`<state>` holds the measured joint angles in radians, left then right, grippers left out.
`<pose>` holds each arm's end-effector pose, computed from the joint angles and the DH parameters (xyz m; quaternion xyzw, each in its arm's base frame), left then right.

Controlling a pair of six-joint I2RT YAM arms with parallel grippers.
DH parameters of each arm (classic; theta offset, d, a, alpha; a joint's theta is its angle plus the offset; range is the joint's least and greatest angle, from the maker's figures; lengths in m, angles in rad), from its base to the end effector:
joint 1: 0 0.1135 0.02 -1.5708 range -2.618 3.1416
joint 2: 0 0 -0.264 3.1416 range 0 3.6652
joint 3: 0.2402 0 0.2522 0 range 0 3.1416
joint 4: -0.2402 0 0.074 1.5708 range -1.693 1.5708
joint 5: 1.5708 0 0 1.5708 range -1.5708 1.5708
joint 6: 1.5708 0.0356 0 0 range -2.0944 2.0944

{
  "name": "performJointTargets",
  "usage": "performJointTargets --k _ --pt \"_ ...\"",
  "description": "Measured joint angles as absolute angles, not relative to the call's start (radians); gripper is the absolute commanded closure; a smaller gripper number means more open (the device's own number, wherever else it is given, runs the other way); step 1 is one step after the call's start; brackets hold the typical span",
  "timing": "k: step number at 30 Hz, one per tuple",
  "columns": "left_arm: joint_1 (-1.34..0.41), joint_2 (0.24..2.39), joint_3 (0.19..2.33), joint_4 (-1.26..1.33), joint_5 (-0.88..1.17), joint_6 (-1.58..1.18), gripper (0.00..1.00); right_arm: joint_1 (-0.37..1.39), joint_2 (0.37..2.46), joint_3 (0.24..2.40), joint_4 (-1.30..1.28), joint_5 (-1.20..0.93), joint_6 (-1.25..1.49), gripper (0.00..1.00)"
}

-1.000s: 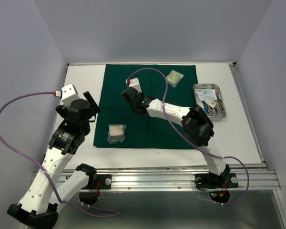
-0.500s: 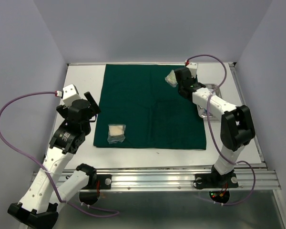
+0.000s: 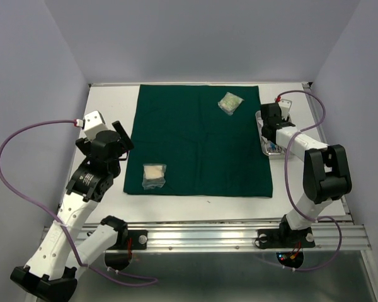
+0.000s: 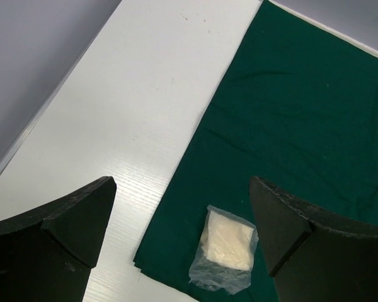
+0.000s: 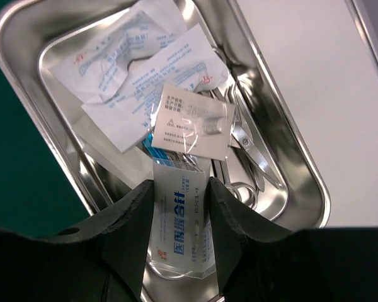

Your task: Prepare the surgical pack

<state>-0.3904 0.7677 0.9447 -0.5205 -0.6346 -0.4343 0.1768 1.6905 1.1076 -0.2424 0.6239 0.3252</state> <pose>0.1535 -0.0403 0.3645 -0.1967 0.7726 0.0144 0.6035 0.3569 0.0426 0.2153 0.1772 0.8757 -0.1908 0.4067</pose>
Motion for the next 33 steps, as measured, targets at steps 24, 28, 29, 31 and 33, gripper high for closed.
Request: performJointTargets --k 24,28,29,31,33 --pt "-0.390 0.788 0.945 -0.494 -0.603 -0.434 0.01 0.176 1.657 1.157 -0.229 0.509 0.278 0.22" --pt "-0.388 0.798 0.945 -0.489 -0.595 -0.436 0.01 0.199 1.757 1.364 -0.243 0.447 0.276 0.18" --pt "-0.386 0.802 0.945 -0.489 -0.592 -0.437 0.01 0.210 1.785 1.405 -0.236 0.441 0.275 0.16" --pt "-0.384 0.812 0.945 -0.489 -0.587 -0.437 0.01 0.237 1.855 1.488 -0.234 0.427 0.266 0.15" --pt "-0.384 0.817 0.945 -0.490 -0.582 -0.436 0.01 0.265 1.933 1.559 -0.233 0.411 0.257 0.13"
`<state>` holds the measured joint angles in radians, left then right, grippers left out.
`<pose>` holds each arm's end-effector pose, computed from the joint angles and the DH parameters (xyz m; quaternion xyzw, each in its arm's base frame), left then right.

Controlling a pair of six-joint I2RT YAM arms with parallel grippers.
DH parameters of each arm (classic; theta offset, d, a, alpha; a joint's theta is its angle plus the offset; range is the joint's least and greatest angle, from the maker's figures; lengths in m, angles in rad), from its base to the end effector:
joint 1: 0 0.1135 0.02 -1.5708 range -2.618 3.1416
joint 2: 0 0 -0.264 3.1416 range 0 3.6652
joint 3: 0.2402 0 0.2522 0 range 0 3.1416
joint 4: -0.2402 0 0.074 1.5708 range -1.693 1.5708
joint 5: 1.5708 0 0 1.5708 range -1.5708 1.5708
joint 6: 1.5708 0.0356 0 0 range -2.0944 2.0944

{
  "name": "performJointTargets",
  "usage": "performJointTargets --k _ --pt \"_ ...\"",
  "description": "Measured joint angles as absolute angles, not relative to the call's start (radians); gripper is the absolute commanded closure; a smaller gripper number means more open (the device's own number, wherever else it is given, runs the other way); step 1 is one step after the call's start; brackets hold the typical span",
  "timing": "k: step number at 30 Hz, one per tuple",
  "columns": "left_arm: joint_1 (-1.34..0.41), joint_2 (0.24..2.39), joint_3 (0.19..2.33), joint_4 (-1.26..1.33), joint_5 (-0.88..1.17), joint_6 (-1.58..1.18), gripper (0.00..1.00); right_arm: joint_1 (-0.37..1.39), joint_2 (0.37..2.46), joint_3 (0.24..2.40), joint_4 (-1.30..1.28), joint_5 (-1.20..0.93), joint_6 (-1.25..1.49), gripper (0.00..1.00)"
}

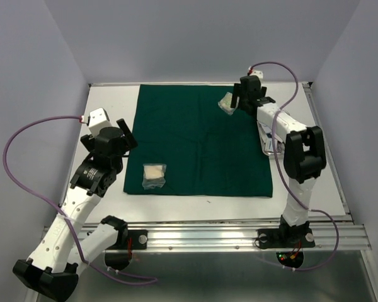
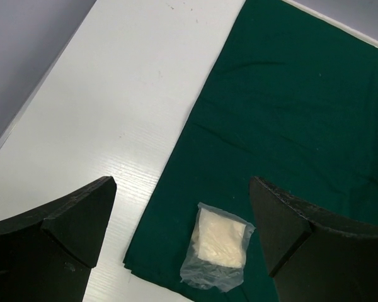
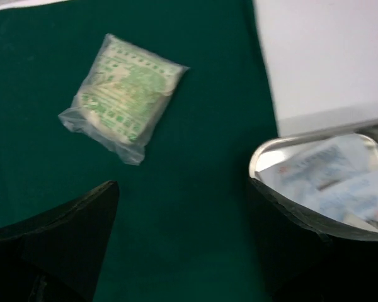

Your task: Prepare the surgical pack

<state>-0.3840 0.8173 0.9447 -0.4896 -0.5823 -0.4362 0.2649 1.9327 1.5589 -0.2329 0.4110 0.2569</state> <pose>0.1666 -0.0462 0.3599 -0.1836 0.7837 -0.0004 0.5933 0.4390 0.1044 0.2660 0.0911 0.8678 -0.0576 0.4851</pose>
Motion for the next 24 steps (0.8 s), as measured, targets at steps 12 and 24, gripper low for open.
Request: performJointTargets --k 12,24 --pt "-0.384 0.826 0.945 -0.491 -0.585 -0.435 0.01 0.289 2.330 1.938 -0.285 0.311 0.303 0.12" --pt "-0.383 0.843 0.941 -0.490 -0.585 -0.427 0.01 0.289 2.518 2.167 -0.332 0.303 0.355 0.41"
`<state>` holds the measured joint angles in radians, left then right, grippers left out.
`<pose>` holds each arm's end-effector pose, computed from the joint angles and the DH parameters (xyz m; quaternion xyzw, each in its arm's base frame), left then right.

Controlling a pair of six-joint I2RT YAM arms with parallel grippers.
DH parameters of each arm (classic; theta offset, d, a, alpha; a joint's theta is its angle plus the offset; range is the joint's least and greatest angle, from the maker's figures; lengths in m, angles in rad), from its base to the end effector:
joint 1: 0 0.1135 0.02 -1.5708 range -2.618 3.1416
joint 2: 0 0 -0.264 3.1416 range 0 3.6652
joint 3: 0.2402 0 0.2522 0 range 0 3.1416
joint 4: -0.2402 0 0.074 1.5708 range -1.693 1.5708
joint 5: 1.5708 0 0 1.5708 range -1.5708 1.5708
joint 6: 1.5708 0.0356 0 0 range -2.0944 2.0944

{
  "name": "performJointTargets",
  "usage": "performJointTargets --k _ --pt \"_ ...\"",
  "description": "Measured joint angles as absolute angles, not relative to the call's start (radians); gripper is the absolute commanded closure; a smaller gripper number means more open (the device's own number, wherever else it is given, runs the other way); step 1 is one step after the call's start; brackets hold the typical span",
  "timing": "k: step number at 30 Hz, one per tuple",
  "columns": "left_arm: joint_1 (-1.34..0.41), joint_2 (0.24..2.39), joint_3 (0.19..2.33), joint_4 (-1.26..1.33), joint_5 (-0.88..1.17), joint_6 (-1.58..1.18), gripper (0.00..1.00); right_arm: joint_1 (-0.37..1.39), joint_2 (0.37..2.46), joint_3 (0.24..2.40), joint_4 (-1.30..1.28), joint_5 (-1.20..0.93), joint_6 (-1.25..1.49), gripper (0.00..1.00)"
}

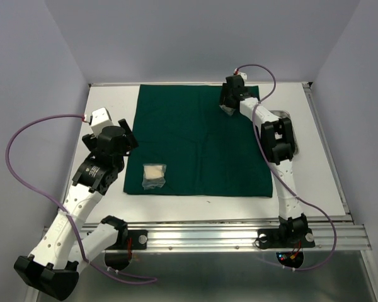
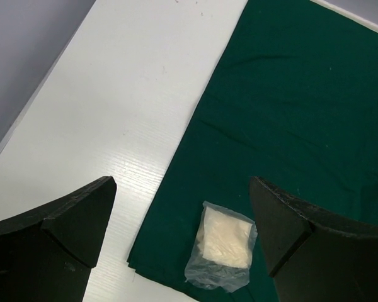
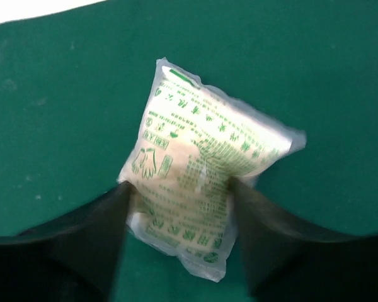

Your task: Prepare the surgical pack

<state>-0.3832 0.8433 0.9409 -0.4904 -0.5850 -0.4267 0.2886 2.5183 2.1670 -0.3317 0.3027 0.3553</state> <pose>0.1726 -0.0484 0.3546 -0.1775 0.7925 0.0108 0.5834 0.5483 0.1517 0.1715 0.0945 0.8901 0.0052 0.4458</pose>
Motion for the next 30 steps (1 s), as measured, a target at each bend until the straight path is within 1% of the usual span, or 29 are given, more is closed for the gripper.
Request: performJointTargets --k 2,3,5,7,8,9,12,18,22,25,30 --pt "-0.381 0.843 0.941 -0.490 -0.585 -0.427 0.01 0.289 2.518 2.167 -0.334 0.308 0.363 0.47" --pt "-0.379 0.843 0.940 -0.490 -0.585 -0.427 0.01 0.289 2.518 2.168 -0.334 0.309 0.364 0.52" --pt "-0.378 0.843 0.937 -0.489 -0.585 -0.427 0.01 0.289 2.518 2.168 -0.334 0.316 0.372 0.53" --pt "-0.378 0.843 0.931 -0.488 -0.584 -0.427 0.01 0.289 2.509 2.164 -0.336 0.320 0.371 0.60" --pt "-0.378 0.843 0.929 -0.488 -0.584 -0.427 0.01 0.289 2.498 2.156 -0.337 0.320 0.371 0.64" --pt "-0.378 0.843 0.928 -0.488 -0.584 -0.427 0.01 0.289 2.484 2.144 -0.338 0.321 0.371 0.73" --pt "-0.378 0.842 0.926 -0.488 -0.583 -0.427 0.01 0.289 2.426 2.103 -0.345 0.321 0.369 0.73" --pt "-0.378 0.826 0.925 -0.488 -0.582 -0.427 0.01 0.289 2.220 2.025 -0.344 0.374 0.360 0.70" --pt "-0.378 0.800 0.925 -0.488 -0.580 -0.424 0.01 0.271 2.031 1.889 -0.326 0.455 0.360 0.71" --pt "-0.378 0.789 0.925 -0.487 -0.579 -0.419 0.01 0.234 1.926 1.773 -0.318 0.530 0.385 0.71" --pt "-0.378 0.789 0.925 -0.483 -0.569 -0.411 0.01 0.160 1.837 1.586 -0.338 0.643 0.474 0.71"
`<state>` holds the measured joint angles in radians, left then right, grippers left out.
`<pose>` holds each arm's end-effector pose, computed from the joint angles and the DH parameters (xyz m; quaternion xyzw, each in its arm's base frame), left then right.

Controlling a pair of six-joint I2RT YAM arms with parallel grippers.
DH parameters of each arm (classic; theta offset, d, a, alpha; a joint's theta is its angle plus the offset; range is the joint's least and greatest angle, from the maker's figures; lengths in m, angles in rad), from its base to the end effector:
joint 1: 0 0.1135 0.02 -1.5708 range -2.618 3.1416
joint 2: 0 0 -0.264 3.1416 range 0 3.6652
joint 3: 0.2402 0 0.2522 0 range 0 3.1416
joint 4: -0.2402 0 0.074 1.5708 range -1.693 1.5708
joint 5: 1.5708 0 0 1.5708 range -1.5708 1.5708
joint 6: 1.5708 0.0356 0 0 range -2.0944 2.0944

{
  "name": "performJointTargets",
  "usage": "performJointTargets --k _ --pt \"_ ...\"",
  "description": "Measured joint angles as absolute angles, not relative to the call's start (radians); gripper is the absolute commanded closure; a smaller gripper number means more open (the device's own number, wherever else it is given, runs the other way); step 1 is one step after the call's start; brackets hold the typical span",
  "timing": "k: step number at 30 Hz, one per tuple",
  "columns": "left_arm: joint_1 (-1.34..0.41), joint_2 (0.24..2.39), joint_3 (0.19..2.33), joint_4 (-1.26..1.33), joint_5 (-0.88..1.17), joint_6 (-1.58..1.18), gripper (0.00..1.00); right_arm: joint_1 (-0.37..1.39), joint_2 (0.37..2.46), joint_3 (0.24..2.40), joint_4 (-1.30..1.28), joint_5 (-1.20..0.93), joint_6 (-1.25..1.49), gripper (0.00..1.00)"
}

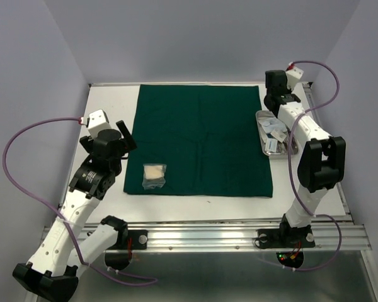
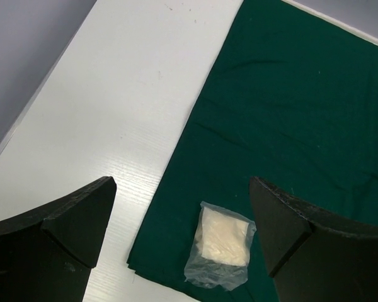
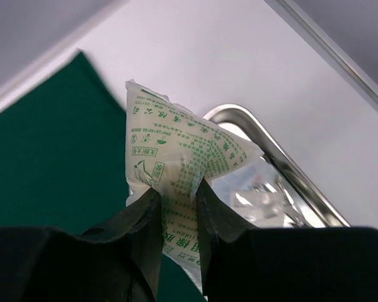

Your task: Prepare the surgical pack

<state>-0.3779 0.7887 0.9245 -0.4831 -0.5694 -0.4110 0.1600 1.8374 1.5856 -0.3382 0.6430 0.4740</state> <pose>0.1616 -0.0435 0.3580 -0.1743 0.7829 0.0005 0.5972 0.4248 0.0469 0.3082 0.2779 0.8034 -0.1256 0.5115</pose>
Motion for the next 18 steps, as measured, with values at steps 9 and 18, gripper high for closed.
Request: performJointTargets --k 9,18 --pt "-0.378 0.788 0.925 -0.481 -0.554 -0.408 0.01 0.093 1.835 1.441 -0.405 0.673 0.619 0.68" --pt "-0.378 0.777 0.924 -0.482 -0.554 -0.409 0.01 0.092 1.891 1.443 -0.403 0.650 0.673 0.37"
